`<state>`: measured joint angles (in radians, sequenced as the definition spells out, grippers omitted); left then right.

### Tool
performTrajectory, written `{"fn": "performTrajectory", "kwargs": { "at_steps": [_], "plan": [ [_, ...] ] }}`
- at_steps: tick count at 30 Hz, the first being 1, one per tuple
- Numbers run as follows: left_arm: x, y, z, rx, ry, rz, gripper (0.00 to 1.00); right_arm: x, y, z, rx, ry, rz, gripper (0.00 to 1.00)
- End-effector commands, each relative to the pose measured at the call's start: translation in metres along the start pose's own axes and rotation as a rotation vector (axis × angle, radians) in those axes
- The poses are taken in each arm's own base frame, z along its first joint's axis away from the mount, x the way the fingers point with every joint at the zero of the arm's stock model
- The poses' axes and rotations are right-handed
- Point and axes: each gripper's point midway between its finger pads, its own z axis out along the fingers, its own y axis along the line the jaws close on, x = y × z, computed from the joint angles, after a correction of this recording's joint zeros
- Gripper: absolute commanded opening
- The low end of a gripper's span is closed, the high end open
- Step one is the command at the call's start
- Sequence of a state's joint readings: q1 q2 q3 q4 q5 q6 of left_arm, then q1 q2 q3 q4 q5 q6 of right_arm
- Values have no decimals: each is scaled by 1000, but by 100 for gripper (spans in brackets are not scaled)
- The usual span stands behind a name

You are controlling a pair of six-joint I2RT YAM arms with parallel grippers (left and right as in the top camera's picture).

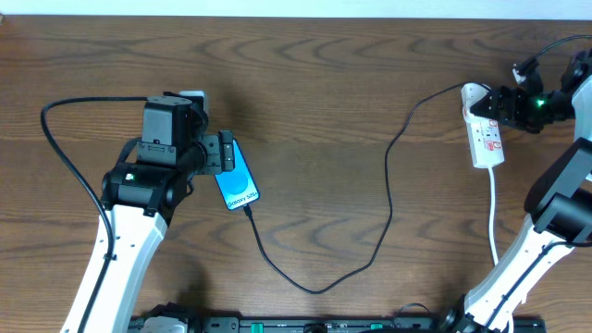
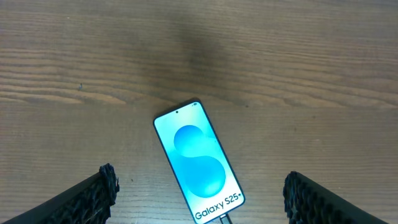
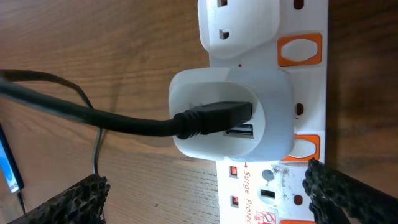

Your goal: Plug charger to phone and switch on socket

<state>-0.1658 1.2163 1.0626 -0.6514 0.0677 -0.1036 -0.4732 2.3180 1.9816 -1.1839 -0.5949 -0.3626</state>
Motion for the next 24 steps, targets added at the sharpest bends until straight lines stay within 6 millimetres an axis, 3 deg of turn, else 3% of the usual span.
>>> {"fn": "performTrajectory", "kwargs": {
  "at_steps": [1, 11, 24],
  "plan": [
    [1, 3, 1, -17, 4, 11, 87, -5, 3, 8, -16, -1, -30, 99],
    [1, 3, 1, -17, 4, 11, 87, -3, 5, 10, -20, 8, -31, 99],
    [1, 3, 1, -17, 4, 11, 87, 2, 13, 29, -32, 29, -54, 99]
  ]
}}
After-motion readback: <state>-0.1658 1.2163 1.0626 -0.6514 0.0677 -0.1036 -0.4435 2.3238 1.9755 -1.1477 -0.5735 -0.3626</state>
